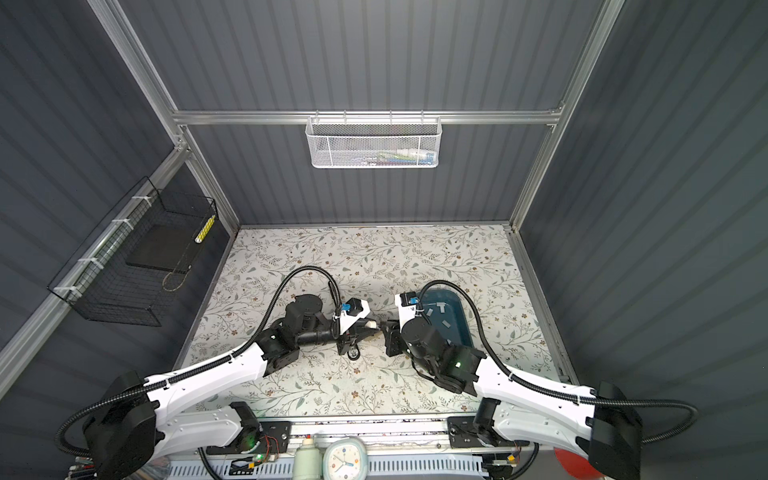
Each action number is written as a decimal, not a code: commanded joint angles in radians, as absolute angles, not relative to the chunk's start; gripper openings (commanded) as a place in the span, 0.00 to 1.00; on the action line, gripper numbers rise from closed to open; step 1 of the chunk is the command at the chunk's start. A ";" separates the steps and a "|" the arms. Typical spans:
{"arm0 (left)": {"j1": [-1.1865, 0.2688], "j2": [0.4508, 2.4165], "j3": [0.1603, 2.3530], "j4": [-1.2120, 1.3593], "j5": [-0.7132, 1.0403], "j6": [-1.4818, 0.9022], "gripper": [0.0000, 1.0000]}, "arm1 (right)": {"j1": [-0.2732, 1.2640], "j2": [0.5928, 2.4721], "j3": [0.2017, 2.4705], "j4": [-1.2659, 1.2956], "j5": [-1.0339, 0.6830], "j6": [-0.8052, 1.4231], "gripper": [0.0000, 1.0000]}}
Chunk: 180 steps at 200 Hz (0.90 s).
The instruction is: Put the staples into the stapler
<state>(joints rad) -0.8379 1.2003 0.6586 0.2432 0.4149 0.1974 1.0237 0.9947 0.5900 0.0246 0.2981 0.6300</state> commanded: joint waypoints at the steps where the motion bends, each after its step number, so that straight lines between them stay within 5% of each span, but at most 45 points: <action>1: -0.843 1.174 0.651 0.280 0.438 0.184 0.00 | 1.029 1.030 0.592 0.047 0.286 0.644 0.23; 180: -0.843 1.034 0.497 0.518 0.301 0.069 0.00 | 1.122 1.272 0.535 0.286 0.264 0.673 0.22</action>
